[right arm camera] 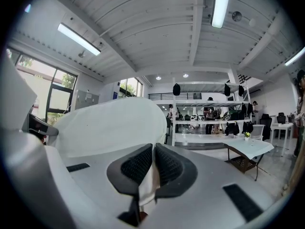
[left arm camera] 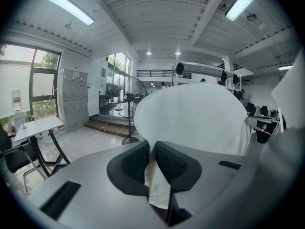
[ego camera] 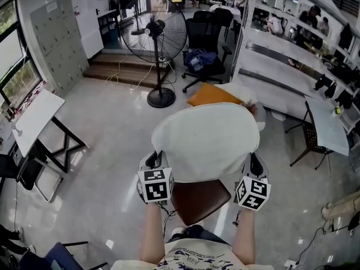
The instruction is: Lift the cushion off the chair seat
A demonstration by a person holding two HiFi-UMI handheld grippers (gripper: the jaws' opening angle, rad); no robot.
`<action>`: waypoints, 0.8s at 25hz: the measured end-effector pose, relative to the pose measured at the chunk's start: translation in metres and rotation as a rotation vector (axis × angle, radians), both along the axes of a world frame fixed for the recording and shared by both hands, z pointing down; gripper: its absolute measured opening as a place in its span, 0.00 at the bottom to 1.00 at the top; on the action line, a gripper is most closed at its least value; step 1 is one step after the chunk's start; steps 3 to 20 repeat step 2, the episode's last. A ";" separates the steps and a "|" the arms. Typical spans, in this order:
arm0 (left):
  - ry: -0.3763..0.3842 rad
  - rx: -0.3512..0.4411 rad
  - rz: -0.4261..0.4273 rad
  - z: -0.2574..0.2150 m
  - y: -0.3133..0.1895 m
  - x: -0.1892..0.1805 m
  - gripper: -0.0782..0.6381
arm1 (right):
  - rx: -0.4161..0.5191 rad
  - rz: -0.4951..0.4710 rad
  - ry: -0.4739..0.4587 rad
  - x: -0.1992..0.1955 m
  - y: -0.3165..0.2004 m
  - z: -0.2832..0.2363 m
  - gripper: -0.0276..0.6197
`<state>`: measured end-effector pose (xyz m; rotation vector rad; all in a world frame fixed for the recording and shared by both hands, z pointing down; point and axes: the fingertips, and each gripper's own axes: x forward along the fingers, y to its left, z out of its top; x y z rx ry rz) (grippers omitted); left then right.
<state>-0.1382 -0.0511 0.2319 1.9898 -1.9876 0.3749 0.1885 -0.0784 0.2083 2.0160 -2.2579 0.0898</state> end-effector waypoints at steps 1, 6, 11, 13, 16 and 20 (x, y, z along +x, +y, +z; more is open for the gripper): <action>0.000 0.001 0.001 0.000 0.001 -0.001 0.19 | 0.002 0.000 0.000 -0.001 0.001 0.000 0.10; -0.001 0.001 0.001 0.000 0.001 -0.001 0.19 | 0.003 -0.001 -0.001 -0.001 0.001 -0.001 0.10; -0.001 0.001 0.001 0.000 0.001 -0.001 0.19 | 0.003 -0.001 -0.001 -0.001 0.001 -0.001 0.10; -0.001 0.001 0.001 0.000 0.001 -0.001 0.19 | 0.003 -0.001 -0.001 -0.001 0.001 -0.001 0.10; -0.001 0.001 0.001 0.000 0.001 -0.001 0.19 | 0.003 -0.001 -0.001 -0.001 0.001 -0.001 0.10; -0.001 0.001 0.001 0.000 0.001 -0.001 0.19 | 0.003 -0.001 -0.001 -0.001 0.001 -0.001 0.10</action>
